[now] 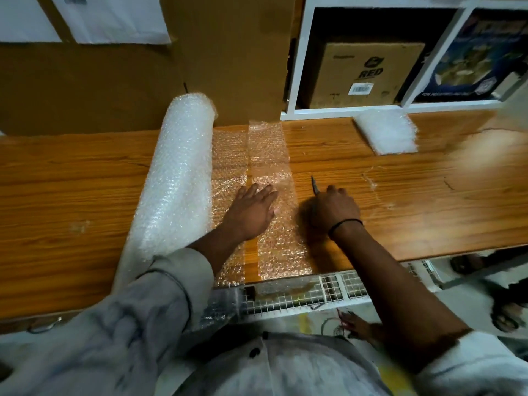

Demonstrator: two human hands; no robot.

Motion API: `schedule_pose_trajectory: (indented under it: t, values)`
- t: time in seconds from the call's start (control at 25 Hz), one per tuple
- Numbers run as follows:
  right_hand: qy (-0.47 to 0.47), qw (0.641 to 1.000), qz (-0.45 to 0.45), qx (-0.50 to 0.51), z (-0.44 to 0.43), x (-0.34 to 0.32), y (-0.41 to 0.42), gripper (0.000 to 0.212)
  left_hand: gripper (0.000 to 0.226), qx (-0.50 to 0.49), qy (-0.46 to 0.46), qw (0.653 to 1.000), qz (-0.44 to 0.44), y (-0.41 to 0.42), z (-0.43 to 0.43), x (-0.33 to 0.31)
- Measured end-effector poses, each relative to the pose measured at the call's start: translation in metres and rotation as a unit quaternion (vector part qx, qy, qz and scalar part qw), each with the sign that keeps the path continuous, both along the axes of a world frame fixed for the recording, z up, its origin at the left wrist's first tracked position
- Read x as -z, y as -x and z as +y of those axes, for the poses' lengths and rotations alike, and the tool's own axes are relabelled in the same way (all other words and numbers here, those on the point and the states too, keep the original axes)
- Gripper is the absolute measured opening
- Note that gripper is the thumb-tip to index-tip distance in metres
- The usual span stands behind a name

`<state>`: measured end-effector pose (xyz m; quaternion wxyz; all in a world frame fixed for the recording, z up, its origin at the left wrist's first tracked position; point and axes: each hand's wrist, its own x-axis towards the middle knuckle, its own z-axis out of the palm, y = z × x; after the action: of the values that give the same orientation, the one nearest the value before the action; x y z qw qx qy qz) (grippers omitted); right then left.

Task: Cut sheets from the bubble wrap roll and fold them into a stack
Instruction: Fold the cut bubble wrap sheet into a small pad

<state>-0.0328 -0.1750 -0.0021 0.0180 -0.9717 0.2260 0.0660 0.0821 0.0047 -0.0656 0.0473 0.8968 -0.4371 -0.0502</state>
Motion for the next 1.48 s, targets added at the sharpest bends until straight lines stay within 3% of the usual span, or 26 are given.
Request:
schedule_pose_trajectory:
  t: [0.08,0.2,0.36,0.52,0.64,0.72,0.88,0.96,1.16,1.36,1.48]
  values:
    - [-0.007,0.991,-0.078,-0.11,0.022,0.016,0.013,0.033,0.058,-0.023,-0.028,0.999,-0.002,-0.008,-0.011,-0.005]
    - [-0.029,0.973,-0.096,-0.206,0.046,0.046,0.029,0.031,0.056,-0.063,-0.036,0.997,-0.006,-0.012,-0.02,-0.017]
    - [-0.022,0.967,-0.082,-0.24,0.023,0.065,0.033,0.043,0.048,-0.085,0.068,0.994,-0.013,0.014,-0.009,-0.018]
    - [-0.049,0.961,-0.095,-0.256,0.007,0.061,0.029,0.046,0.05,-0.09,0.122,0.987,0.058,0.049,0.015,0.011]
    - [-0.115,0.928,-0.177,-0.309,0.013,0.055,0.047,0.041,0.052,-0.097,0.153,0.981,0.076,0.058,0.019,0.023]
    - [-0.14,0.905,-0.184,-0.356,0.015,0.06,0.069,0.042,0.05,-0.1,0.168,0.978,0.074,0.057,0.02,0.026]
    - [-0.1,0.899,-0.091,-0.416,0.009,0.073,0.101,0.084,0.052,-0.097,0.164,0.979,0.075,0.049,0.021,0.027]
    - [-0.052,0.901,-0.063,-0.426,0.005,0.076,0.106,0.092,0.055,-0.095,0.16,0.979,0.079,0.047,0.021,0.027]
    - [-0.122,0.89,-0.204,-0.389,0.004,0.064,0.101,0.034,0.053,-0.087,0.173,0.977,0.087,0.046,0.024,0.027]
    - [-0.106,0.912,-0.242,-0.315,0.001,0.032,0.049,0.032,0.047,-0.087,0.244,0.96,0.106,0.055,0.028,0.022]
    - [-0.084,0.932,-0.219,-0.275,-0.004,0.022,0.0,0.031,0.052,-0.134,0.283,0.94,0.136,0.06,0.03,0.019]
